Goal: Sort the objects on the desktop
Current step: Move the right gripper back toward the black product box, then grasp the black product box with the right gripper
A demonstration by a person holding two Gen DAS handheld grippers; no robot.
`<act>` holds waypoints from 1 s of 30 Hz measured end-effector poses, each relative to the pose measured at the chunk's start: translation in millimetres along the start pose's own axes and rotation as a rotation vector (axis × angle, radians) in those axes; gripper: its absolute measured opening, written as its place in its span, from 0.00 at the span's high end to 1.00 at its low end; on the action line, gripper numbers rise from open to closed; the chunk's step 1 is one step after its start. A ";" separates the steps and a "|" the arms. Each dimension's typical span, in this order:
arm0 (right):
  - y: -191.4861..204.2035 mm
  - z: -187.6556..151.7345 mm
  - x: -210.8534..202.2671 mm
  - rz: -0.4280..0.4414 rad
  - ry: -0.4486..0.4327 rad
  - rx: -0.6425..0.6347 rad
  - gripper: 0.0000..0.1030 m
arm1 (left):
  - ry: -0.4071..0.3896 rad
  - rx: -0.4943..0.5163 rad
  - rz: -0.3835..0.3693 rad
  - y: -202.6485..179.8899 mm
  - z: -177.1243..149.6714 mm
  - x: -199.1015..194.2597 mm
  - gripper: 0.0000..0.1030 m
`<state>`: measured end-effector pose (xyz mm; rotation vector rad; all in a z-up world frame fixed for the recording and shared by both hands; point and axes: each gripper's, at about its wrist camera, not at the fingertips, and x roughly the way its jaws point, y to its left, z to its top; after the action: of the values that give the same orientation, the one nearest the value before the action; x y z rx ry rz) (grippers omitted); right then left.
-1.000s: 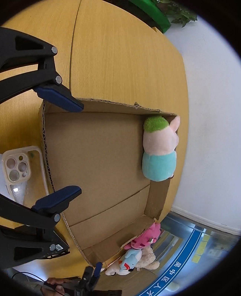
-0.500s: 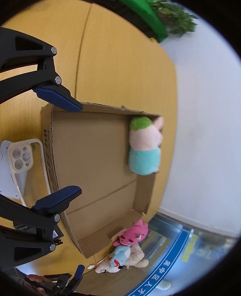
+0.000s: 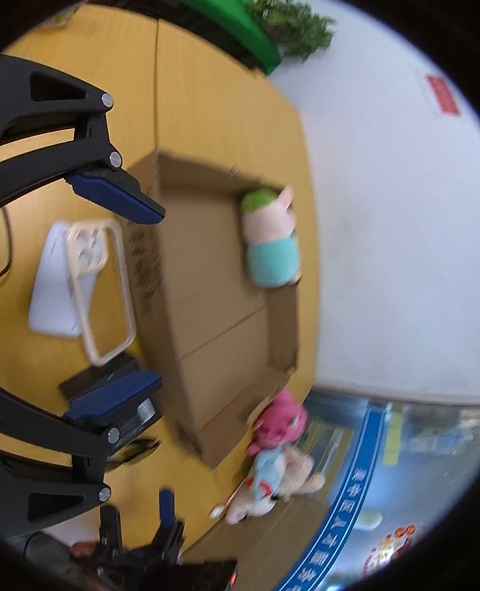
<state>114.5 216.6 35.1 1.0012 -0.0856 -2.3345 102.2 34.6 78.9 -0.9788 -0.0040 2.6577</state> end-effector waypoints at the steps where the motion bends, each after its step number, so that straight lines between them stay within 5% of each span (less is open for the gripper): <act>1: -2.3 -3.9 8.9 0.030 0.036 0.016 0.00 | 0.028 0.003 -0.035 -4.8 -4.1 6.1 0.20; 9: -3.0 -26.7 73.6 -0.036 0.212 -0.026 0.00 | 0.164 -0.031 -0.207 -33.0 -24.1 50.0 0.20; 16: -0.4 -45.9 80.6 -0.142 0.307 -0.148 0.03 | 0.243 -0.118 -0.310 -34.9 -32.1 75.3 0.21; 26: -8.4 -36.7 61.8 -0.111 0.251 -0.165 0.03 | 0.286 -0.142 -0.356 -44.3 -31.6 101.1 0.22; 28: -4.3 -33.4 73.8 -0.099 0.253 -0.166 0.09 | 0.299 -0.140 -0.371 -46.4 -32.0 106.9 0.22; 30: -4.4 -32.8 81.6 -0.062 0.265 -0.147 0.26 | 0.326 -0.151 -0.371 -47.0 -33.2 113.9 0.24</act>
<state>90.4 181.4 -41.9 1.2419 0.2204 -2.2037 54.7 108.5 -13.6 -1.3065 -0.2888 2.1653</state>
